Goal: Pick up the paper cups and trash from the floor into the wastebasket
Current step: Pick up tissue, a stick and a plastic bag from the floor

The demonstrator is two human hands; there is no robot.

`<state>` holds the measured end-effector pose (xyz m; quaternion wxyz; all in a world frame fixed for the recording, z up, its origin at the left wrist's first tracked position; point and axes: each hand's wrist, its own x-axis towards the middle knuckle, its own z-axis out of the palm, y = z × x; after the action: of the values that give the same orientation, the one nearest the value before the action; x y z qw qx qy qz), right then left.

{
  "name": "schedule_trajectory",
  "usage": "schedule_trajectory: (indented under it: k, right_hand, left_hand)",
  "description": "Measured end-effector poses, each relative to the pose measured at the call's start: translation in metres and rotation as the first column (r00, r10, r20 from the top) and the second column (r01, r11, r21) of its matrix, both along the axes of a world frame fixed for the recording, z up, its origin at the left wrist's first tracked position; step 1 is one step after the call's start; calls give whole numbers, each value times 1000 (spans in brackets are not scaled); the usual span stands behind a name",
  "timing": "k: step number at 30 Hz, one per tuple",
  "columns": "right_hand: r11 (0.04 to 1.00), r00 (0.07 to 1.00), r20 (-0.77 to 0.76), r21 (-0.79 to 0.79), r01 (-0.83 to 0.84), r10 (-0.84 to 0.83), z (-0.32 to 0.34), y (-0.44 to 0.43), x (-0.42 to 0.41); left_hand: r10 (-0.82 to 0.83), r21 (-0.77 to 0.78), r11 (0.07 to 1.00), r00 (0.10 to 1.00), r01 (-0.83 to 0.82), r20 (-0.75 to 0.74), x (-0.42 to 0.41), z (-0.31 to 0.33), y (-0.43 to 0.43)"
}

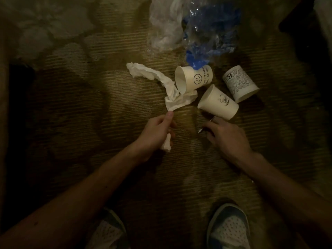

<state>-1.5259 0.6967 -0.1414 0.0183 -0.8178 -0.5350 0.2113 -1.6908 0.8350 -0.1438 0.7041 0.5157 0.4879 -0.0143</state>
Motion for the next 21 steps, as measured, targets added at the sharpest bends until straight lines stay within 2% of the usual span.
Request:
schedule_trajectory:
  k: [6,8,10,11,12,13,14,15,16,18,19,21]
  right_hand:
    - [994,994,45,-37,-101,102,-4,5,3]
    - [999,999,-23,-10,-42,42,-3,6,3]
    - [993,979,-172,31,116,-109,4,11,0]
    - [973,934,-289,33,229,-210,9,16,-4]
    - [932,836,-447,12,363,-320,15,21,-7]
    - [870,667,-620,-52,490,-413,21,28,-12]
    - [802,457,-753,-154,578,-474,28,35,-17]
    - [748,270,-821,-257,612,-503,34,41,-22]
    - [722,158,-844,-324,611,-512,38,47,-26]
    - [730,89,-861,-365,578,-501,42,58,-33]
    - [742,86,-868,-363,564,-490,43,62,-37]
    - [770,127,-872,-337,542,-472,44,67,-44]
  left_hand:
    - [-11,27,1000,999,12,-36,-2,5,1]
    - [5,60,998,999,-2,-43,-3,6,1]
    - [18,103,995,999,-13,-50,-5,7,1]
    - [37,108,994,998,-32,-45,-5,8,1]
    - [68,95,993,997,-64,-36,-5,8,2]
    - [107,65,992,994,-105,-21,-6,10,2]
    - [141,35,989,990,-141,-9,-6,13,3]
    - [161,25,987,987,-161,-7,-7,14,4]
    - [166,39,985,986,-165,-15,-7,15,5]
    - [164,92,983,986,-162,-14,-8,17,7]
    - [166,85,982,986,-166,9,-9,19,8]
    - [164,-29,986,982,-162,96,-9,23,9]
